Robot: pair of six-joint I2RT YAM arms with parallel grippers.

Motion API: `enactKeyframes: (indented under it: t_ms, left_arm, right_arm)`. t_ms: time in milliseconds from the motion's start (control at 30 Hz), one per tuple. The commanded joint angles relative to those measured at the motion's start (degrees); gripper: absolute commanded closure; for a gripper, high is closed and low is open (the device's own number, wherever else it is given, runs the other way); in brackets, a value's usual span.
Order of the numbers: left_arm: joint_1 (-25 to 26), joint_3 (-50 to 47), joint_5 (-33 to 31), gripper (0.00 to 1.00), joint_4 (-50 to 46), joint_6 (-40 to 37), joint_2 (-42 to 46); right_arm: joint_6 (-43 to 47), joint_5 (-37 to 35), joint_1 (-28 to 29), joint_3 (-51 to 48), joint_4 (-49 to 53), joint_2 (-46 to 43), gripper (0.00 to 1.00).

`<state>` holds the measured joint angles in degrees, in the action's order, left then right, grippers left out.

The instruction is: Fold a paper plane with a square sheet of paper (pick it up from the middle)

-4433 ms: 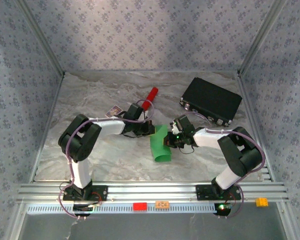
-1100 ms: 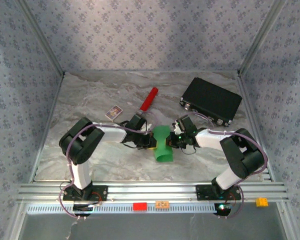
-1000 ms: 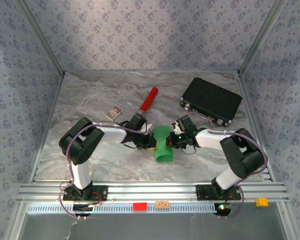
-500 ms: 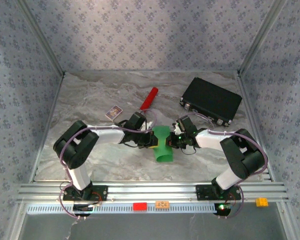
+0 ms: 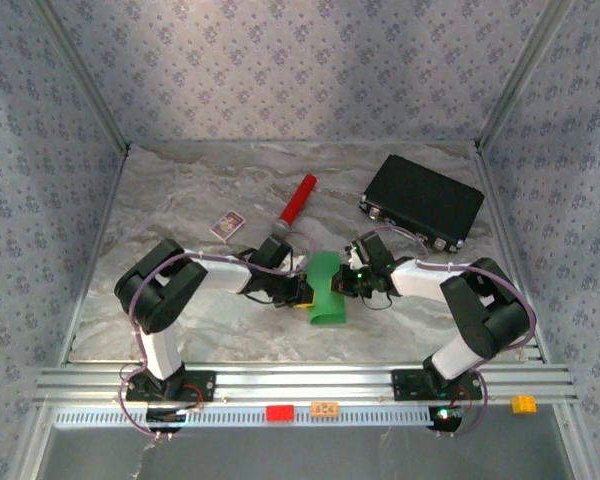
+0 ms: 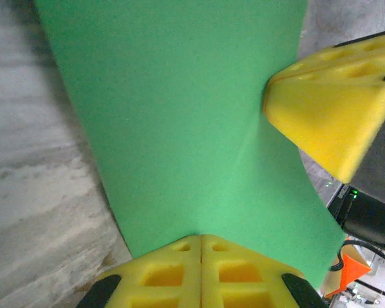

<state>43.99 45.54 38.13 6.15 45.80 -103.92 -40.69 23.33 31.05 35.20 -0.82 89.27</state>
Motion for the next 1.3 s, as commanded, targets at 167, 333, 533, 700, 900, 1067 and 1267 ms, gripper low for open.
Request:
enactKeyframes:
  t_ms: [167,333,533,700,900,1067,1267]
  left_arm:
    - [0.5,-1.7,-4.3,0.93,-6.6,-1.8,4.2]
    - [1.3,-0.7,-2.0,0.93,-4.0,1.9,8.2]
    - [3.4,-0.6,0.3,0.93,-0.1,4.8,5.2]
    - [3.9,-1.7,-1.7,0.93,-1.7,4.2,2.7]
    - [4.0,-6.2,-4.1,0.94,-2.4,1.6,0.5]
    - [4.1,-7.0,-5.2,0.94,-4.0,-0.3,1.7]
    - [4.5,-6.3,-5.5,0.92,-2.8,1.3,8.1]
  right_arm:
    - [-0.7,-4.4,0.4,-2.7,6.9,0.8,1.00]
    - [-0.8,-4.5,0.4,-2.6,7.3,0.5,1.00]
    - [-1.4,-4.9,0.4,-3.5,6.4,0.4,1.00]
    - [-1.4,-4.9,0.6,-3.8,6.4,0.4,1.00]
    - [-1.4,-4.9,0.7,-4.3,5.9,0.6,1.00]
    - [-1.4,-5.2,0.7,-4.3,5.9,0.8,1.00]
    - [-1.5,-5.4,0.7,-4.4,6.1,0.4,1.00]
